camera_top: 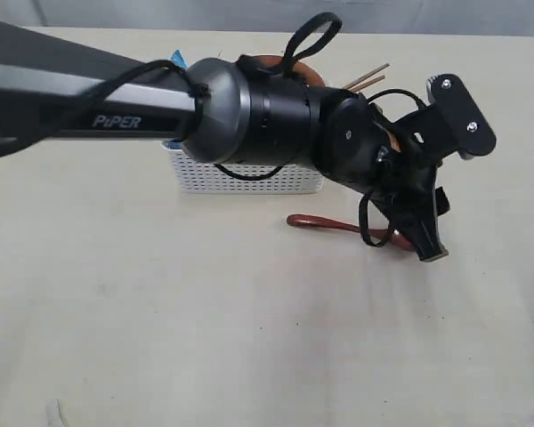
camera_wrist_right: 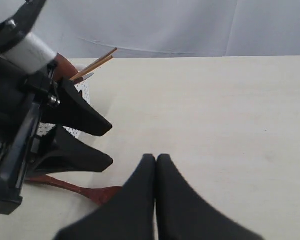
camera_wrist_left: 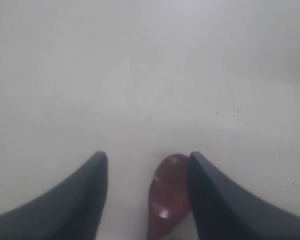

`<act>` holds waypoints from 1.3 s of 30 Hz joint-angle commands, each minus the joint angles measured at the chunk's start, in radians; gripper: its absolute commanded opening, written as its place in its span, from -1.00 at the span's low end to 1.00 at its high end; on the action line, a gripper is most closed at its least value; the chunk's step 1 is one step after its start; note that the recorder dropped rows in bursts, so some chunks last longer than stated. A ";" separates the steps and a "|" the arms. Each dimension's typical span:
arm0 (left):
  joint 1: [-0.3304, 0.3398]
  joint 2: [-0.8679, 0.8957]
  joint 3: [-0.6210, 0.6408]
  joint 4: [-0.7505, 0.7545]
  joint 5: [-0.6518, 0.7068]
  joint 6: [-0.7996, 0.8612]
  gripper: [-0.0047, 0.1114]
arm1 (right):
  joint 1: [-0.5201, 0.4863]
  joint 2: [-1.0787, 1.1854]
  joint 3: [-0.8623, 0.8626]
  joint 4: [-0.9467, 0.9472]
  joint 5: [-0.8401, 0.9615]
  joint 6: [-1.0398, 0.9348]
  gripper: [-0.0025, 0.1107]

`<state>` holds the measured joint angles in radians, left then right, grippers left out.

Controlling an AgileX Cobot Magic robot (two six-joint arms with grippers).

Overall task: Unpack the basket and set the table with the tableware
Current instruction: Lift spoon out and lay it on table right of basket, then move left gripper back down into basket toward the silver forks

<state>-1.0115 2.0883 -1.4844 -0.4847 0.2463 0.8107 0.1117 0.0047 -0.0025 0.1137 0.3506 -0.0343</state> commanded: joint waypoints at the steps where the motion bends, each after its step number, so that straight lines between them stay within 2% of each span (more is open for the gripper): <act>1: 0.041 -0.096 -0.028 0.059 0.100 -0.134 -0.11 | -0.003 -0.005 0.002 -0.008 -0.009 0.000 -0.96; 7: 0.169 -0.110 -0.210 0.463 0.524 -0.488 -0.13 | -0.003 -0.005 0.002 -0.008 -0.009 0.000 -0.96; 10: 0.223 -0.110 -0.264 0.498 0.651 -0.513 -0.13 | -0.003 -0.005 0.002 -0.008 -0.009 0.000 -0.96; 13: 0.255 -0.107 -0.270 0.498 0.710 -0.466 -0.13 | -0.003 -0.005 0.002 -0.007 -0.009 0.000 -0.96; 18: 0.292 -0.083 -0.268 0.498 0.659 -0.402 -0.13 | -0.003 -0.005 0.002 -0.007 -0.009 0.000 -0.96; 24: 0.292 -0.064 -0.268 0.517 0.641 -0.343 -0.13 | -0.003 -0.005 0.002 -0.007 -0.009 0.000 -0.96; 28: 0.292 -0.063 -0.268 0.540 0.641 -0.403 -0.13 | -0.003 -0.005 0.002 -0.007 -0.009 0.000 -0.96; 34: 0.292 -0.063 -0.268 0.575 0.628 -0.335 -0.13 | -0.003 -0.005 0.002 -0.007 -0.009 0.000 -0.96; 39: 0.292 -0.060 -0.267 0.520 0.628 -0.291 -0.13 | -0.003 -0.005 0.002 -0.007 -0.009 0.000 -0.96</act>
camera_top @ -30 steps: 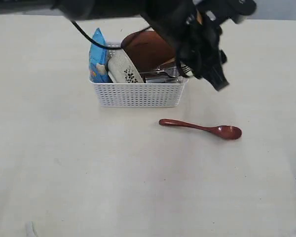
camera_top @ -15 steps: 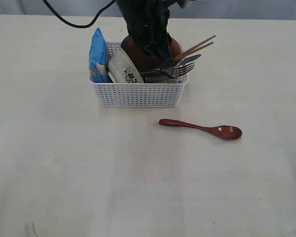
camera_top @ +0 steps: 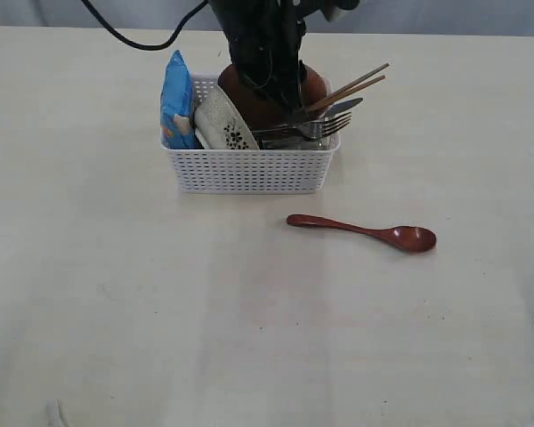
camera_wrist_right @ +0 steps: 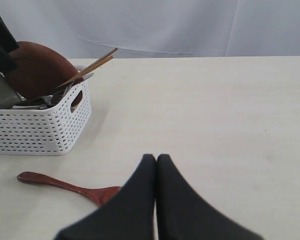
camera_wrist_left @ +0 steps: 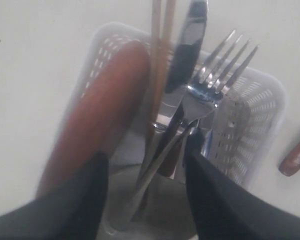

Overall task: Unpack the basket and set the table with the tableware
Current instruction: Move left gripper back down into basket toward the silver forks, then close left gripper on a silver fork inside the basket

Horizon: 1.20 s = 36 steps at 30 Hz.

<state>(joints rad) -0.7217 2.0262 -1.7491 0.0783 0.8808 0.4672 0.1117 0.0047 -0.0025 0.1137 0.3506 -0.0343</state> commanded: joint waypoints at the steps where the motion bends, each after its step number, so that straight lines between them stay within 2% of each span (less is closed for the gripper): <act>1: 0.002 0.004 -0.002 -0.062 -0.006 0.113 -0.13 | -0.003 -0.005 0.002 -0.007 -0.009 0.000 -0.96; 5: 0.002 0.035 -0.002 -0.154 0.041 0.459 -0.13 | -0.003 -0.005 0.002 -0.007 -0.009 0.000 -0.96; 8: 0.002 0.073 -0.002 -0.181 0.079 0.611 -0.13 | -0.003 -0.005 0.002 -0.007 -0.009 0.000 -0.96; 17: 0.002 0.123 -0.002 -0.143 0.001 0.578 -0.13 | -0.003 -0.005 0.002 -0.007 -0.009 0.000 -0.96; 26: 0.002 0.160 -0.002 -0.146 -0.022 0.577 -0.14 | -0.003 -0.005 0.002 -0.007 -0.009 0.000 -0.96; 28: 0.002 0.160 -0.002 -0.143 -0.022 0.574 -0.26 | -0.003 -0.005 0.002 -0.007 -0.009 0.000 -0.96; 33: 0.002 0.160 -0.002 -0.141 -0.019 0.572 -0.91 | -0.003 -0.005 0.002 -0.007 -0.009 0.000 -0.96; 36: 0.002 0.160 -0.002 -0.141 -0.017 0.572 -0.92 | -0.003 -0.005 0.002 -0.007 -0.009 0.000 -0.96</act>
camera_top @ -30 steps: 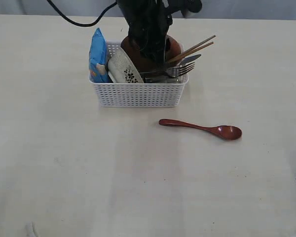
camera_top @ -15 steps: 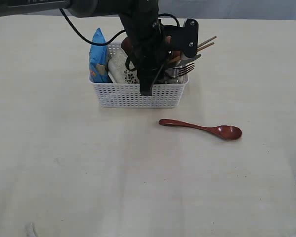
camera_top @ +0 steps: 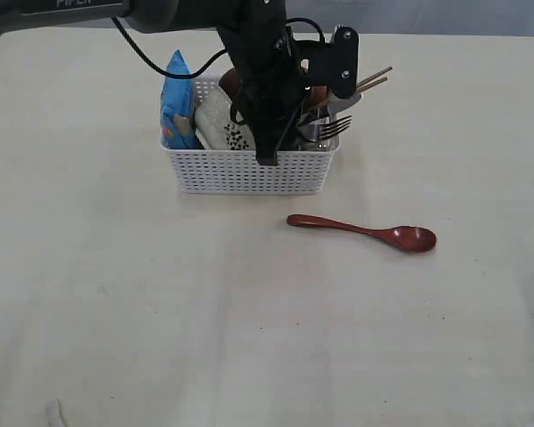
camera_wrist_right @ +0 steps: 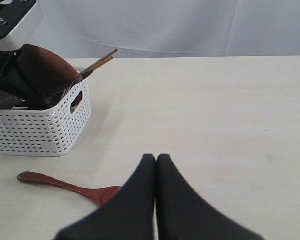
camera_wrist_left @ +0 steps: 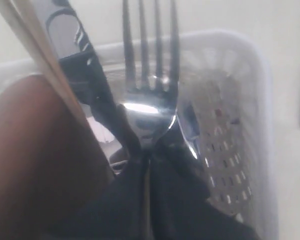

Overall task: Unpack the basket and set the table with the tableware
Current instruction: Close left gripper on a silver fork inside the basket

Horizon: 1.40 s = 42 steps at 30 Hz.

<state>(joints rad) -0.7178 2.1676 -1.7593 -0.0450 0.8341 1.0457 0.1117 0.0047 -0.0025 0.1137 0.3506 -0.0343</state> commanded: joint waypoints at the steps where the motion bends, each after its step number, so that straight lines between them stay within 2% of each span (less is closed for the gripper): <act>1: -0.002 0.019 0.008 -0.012 0.029 -0.007 -0.92 | -0.003 -0.005 0.002 -0.007 -0.009 0.000 -0.96; 13: -0.002 -0.039 0.006 -0.017 0.036 -0.016 -0.90 | -0.003 -0.005 0.002 -0.007 -0.009 0.000 -0.96; 15: -0.002 -0.039 0.006 -0.017 0.043 -0.019 -0.75 | -0.003 -0.005 0.002 -0.007 -0.009 0.000 -0.96; 19: -0.002 -0.039 0.006 -0.001 0.023 -0.049 -0.04 | -0.003 -0.005 0.002 -0.007 -0.009 0.000 -0.96; 20: -0.002 -0.039 0.006 0.024 0.007 -0.088 0.02 | -0.003 -0.005 0.002 -0.007 -0.009 0.000 -0.96; 25: -0.002 -0.038 0.006 0.066 0.018 -0.095 -0.21 | -0.003 -0.005 0.002 -0.007 -0.009 0.000 -0.96; 38: -0.002 0.026 0.006 0.068 -0.052 -0.073 -0.20 | -0.003 -0.005 0.002 -0.007 -0.009 0.000 -0.96; 40: -0.002 0.026 0.006 0.068 -0.061 -0.073 -0.36 | -0.003 -0.005 0.002 -0.007 -0.009 0.000 -0.96; 42: -0.002 0.026 0.006 0.068 -0.064 -0.073 -0.66 | -0.003 -0.005 0.002 -0.007 -0.009 0.000 -0.96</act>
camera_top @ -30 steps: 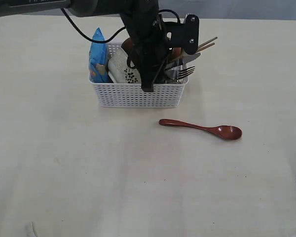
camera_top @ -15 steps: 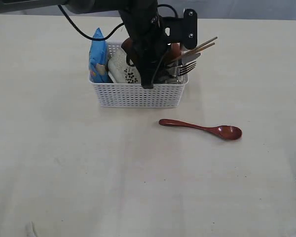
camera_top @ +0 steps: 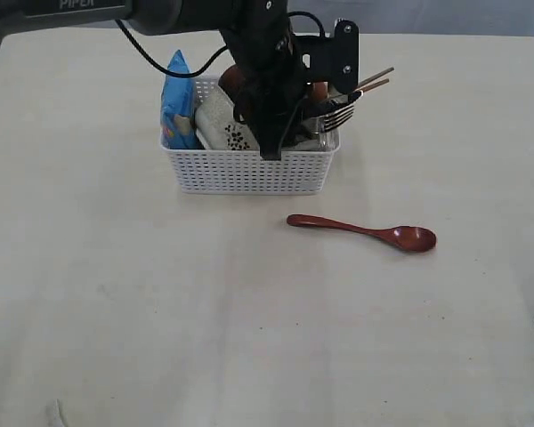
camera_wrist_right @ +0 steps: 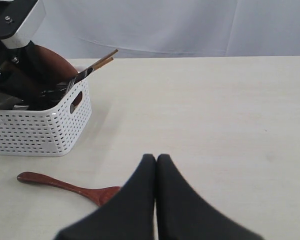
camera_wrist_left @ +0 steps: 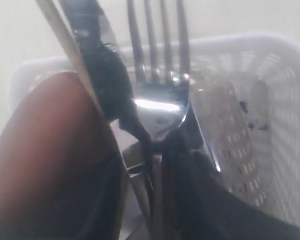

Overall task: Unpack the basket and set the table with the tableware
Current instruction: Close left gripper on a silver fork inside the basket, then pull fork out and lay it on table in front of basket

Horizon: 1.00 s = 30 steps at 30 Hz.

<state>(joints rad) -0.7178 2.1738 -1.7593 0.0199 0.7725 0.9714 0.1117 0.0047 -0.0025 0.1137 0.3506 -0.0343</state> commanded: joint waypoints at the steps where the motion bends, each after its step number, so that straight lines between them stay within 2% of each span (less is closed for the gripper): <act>1: -0.002 0.020 0.006 0.003 -0.002 0.001 -0.83 | -0.003 -0.005 0.002 -0.007 -0.009 0.000 -0.96; 3: -0.002 0.020 0.006 0.003 0.000 0.001 -0.92 | -0.003 -0.005 0.002 -0.007 -0.009 0.000 -0.96; 20: -0.002 -0.127 0.006 0.036 0.043 -0.048 -0.92 | -0.003 -0.005 0.002 -0.007 -0.009 0.000 -0.96; 22: -0.002 -0.162 0.006 0.036 0.083 -0.093 -0.92 | -0.003 -0.005 0.002 -0.007 -0.009 0.000 -0.96; 24: -0.002 -0.215 0.006 0.036 0.133 -0.223 -0.92 | -0.003 -0.005 0.002 -0.007 -0.009 0.000 -0.96; 28: -0.002 -0.347 0.006 0.036 0.144 -0.348 -0.92 | -0.003 -0.005 0.002 -0.007 -0.009 0.000 -0.96; 30: -0.002 -0.397 0.006 0.036 0.193 -0.436 -0.92 | -0.003 -0.005 0.002 -0.007 -0.009 0.000 -0.96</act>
<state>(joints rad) -0.7178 1.8293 -1.7574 0.0562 0.9208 0.6179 0.1117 0.0047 -0.0025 0.1137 0.3506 -0.0343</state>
